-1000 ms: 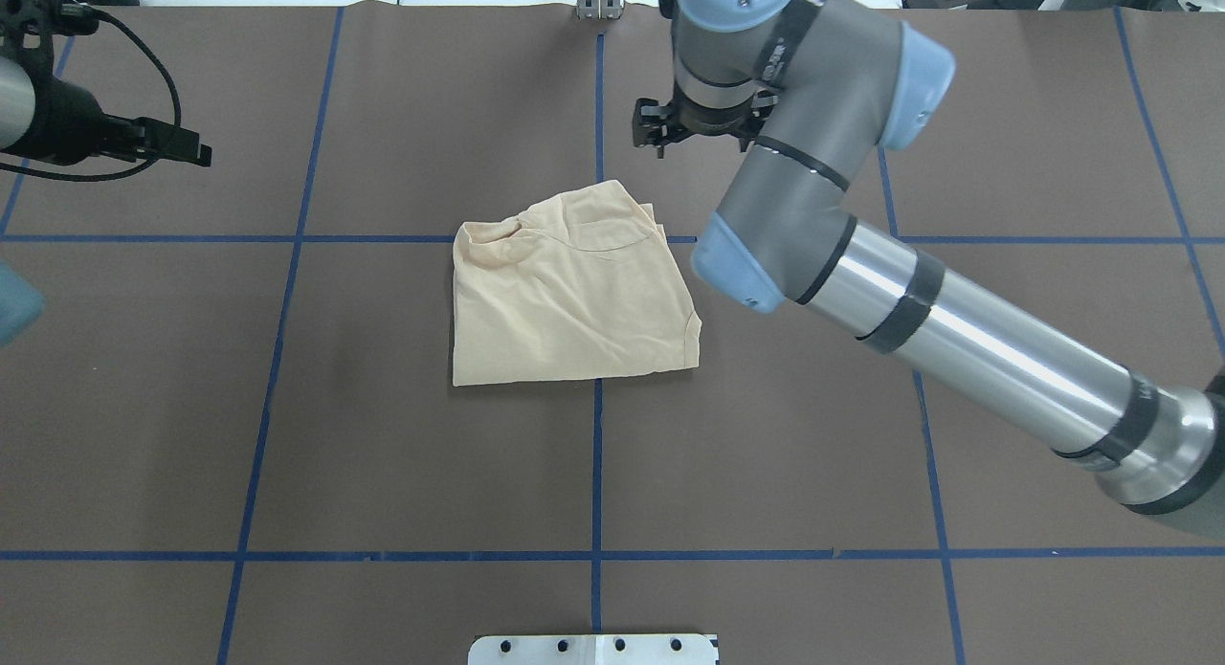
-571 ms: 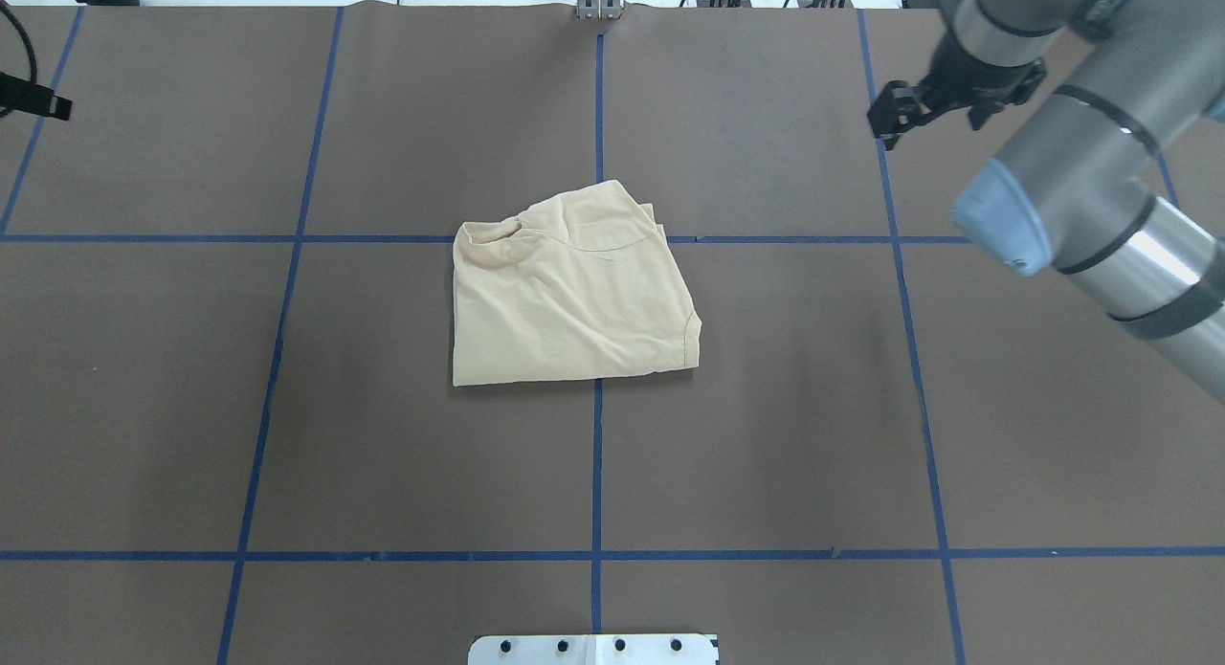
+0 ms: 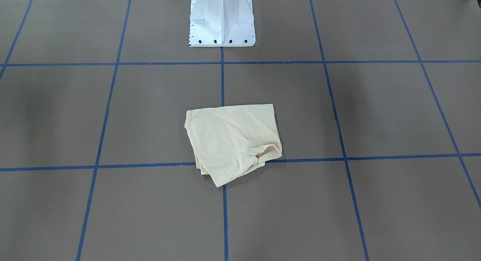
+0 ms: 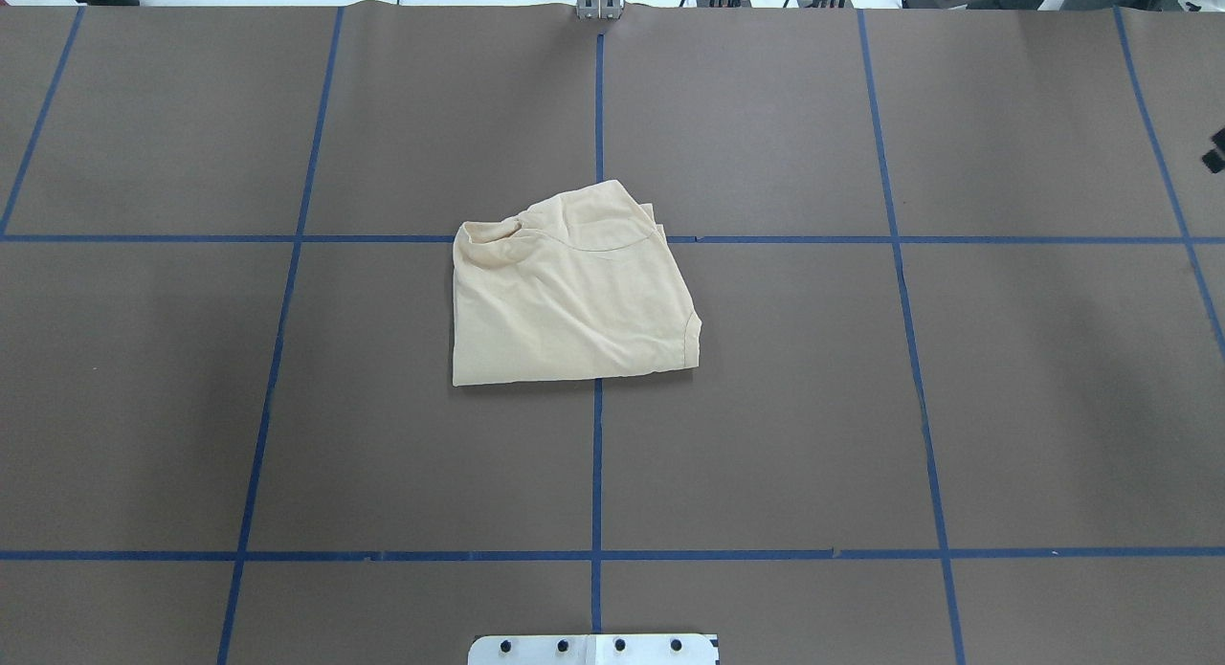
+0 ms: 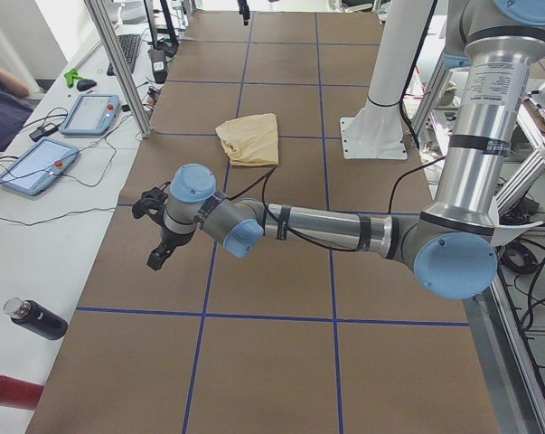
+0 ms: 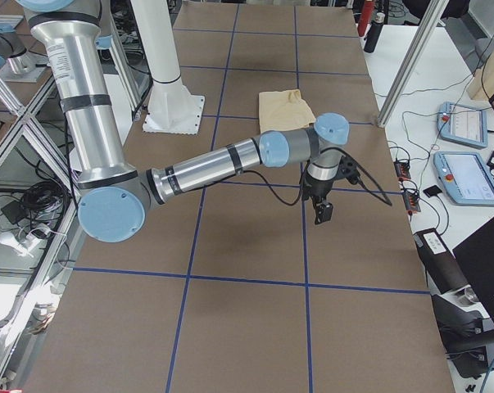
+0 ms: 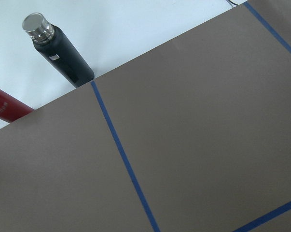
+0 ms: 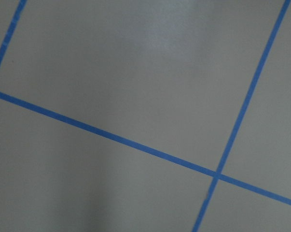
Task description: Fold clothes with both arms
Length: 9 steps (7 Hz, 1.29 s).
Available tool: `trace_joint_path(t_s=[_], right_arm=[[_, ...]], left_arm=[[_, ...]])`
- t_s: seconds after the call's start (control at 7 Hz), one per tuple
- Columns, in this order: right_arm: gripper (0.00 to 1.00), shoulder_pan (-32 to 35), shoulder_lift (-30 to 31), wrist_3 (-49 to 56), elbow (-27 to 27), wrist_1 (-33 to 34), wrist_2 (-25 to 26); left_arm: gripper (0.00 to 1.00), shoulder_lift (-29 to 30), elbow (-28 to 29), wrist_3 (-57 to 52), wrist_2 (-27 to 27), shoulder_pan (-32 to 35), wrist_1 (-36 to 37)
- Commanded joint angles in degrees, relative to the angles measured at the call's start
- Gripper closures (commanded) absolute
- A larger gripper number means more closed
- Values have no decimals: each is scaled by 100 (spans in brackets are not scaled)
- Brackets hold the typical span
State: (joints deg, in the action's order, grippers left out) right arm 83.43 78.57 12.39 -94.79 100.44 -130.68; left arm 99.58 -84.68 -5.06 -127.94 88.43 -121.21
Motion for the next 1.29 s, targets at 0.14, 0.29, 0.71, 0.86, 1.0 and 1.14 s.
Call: trace_joint_path(t_s=[0.14, 0.29, 0.71, 0.86, 1.0, 1.14], right_arm=[[0, 701, 210, 1090, 708, -181, -512], [0, 710, 264, 1090, 725, -548, -424], [0, 719, 484, 1038, 603, -683, 1069], [0, 727, 501, 1011, 585, -675, 1053], [0, 727, 519, 1011, 585, -675, 975], [0, 727, 554, 1011, 593, -675, 739]], left_arm=[[0, -515, -5, -268, -30, 131, -443], [0, -805, 178, -267, -12, 122, -1108], [0, -1123, 356, -250, 32, 131, -1098], [0, -1212, 8, -250, 32, 140, -375], [0, -1282, -744, -250, 49, 131, 868], [0, -1300, -1578, -250, 380, 122, 2229]])
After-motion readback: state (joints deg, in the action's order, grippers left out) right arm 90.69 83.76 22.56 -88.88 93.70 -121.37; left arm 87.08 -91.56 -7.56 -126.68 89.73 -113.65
